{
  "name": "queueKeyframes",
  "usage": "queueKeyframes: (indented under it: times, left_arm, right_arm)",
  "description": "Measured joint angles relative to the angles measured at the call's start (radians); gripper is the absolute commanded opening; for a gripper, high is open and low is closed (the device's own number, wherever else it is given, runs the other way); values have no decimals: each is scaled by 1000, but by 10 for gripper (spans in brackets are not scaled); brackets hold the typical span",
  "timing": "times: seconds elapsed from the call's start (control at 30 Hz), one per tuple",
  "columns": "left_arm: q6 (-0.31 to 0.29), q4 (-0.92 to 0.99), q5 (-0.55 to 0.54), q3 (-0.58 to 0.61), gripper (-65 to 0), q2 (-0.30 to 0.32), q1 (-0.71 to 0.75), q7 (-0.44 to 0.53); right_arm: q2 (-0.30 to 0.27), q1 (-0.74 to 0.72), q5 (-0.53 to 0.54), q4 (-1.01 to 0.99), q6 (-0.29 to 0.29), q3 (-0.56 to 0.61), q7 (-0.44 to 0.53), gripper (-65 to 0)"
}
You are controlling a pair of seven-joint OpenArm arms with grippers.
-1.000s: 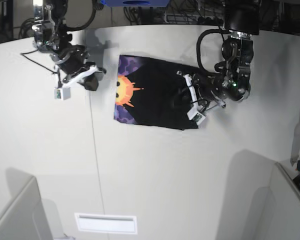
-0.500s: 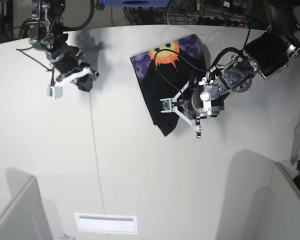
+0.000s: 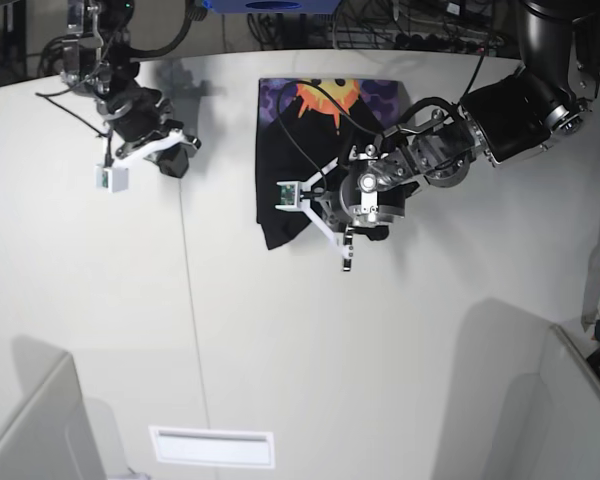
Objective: Fold the T-shirt properly
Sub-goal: 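Rotate and flatten the folded shirt with the left gripper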
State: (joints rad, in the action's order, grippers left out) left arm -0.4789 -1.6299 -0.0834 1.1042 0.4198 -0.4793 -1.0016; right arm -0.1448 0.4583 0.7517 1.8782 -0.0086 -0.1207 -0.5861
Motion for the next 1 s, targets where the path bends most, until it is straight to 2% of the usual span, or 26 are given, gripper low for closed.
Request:
queueKeyframes:
  times: [0.47, 0.63, 0.8, 1.0]
  left_arm:
    - [0, 0, 0, 0, -650, 4, 0, -4]
    - [-3, -3, -2, 2, -643, 2, -44, -5]
    - [0, -4, -6, -1, -420, 2, -75, -8]
    - [0, -5, -6, -1, -234, -2, -80, -7]
  right_arm:
    - [-1, 0, 0, 0, 0, -29, -3, -650]
    - [0, 0, 0, 0, 0, -28, -4, -650]
    - [0, 0, 0, 0, 0, -28, -4, -650]
    - [0, 0, 0, 0, 0, -28, -4, -650]
